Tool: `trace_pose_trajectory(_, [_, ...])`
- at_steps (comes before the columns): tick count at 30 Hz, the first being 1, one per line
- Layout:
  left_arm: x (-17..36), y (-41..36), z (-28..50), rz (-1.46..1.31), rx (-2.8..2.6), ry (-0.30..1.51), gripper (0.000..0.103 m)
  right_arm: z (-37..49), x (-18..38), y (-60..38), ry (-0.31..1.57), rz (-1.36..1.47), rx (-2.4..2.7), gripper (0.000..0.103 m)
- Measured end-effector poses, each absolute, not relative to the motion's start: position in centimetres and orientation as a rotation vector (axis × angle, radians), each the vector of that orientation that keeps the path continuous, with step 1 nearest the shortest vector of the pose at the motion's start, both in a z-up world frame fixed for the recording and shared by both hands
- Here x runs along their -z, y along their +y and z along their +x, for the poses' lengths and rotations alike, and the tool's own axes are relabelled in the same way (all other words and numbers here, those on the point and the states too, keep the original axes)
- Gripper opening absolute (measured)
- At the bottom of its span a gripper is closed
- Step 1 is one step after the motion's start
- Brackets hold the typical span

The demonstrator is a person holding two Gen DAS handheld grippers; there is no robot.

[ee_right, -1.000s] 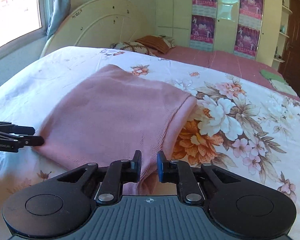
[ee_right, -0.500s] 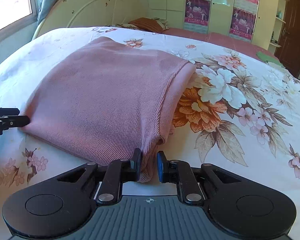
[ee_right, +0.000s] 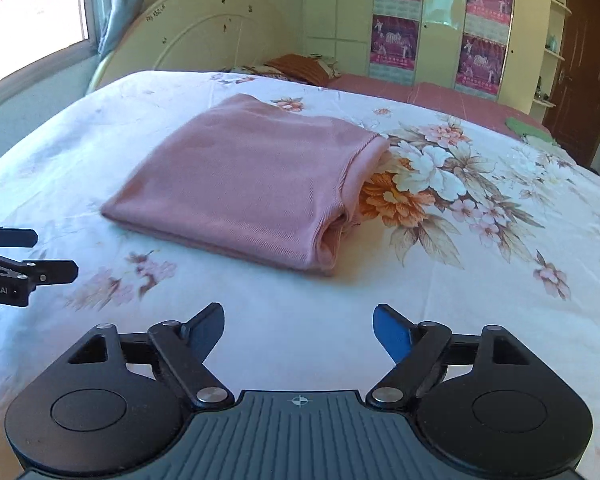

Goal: Fold small clothes

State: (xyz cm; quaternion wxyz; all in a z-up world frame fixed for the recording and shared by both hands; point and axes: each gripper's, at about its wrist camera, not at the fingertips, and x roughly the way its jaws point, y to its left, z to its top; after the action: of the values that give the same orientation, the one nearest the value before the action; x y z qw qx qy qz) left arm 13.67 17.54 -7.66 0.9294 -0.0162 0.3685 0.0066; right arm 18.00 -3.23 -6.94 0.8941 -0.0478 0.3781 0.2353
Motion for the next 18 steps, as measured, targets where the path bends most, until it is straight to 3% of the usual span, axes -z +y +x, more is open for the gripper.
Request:
trace_pose_trajectory(2, [7.5,16.6,10.6,-0.039,-0.028,0.772,0.103,14.6,6.3,-4.5,0.789,-0.066,-0.482,0.089])
trace_pose_trajectory(3, [7.3,16.2,8.9,-0.045,-0.024,0.782,0.103,12.6,6.0,-5.1,0.787,-0.048,-0.473,0.102])
trace_pose_trajectory(11, [2.3,12.8,-0.9,-0.005,0.032,0.696,0.103,0.5,3.2,-8.4,0.775,-0.035,-0.340,0.103])
trace_pose_trajectory(18, [-3.5,10.4,-4.9,-0.024,0.057,0.576,0.103,-5.4,-2.1,-9.9,0.684,0.015,-0.271,0.103])
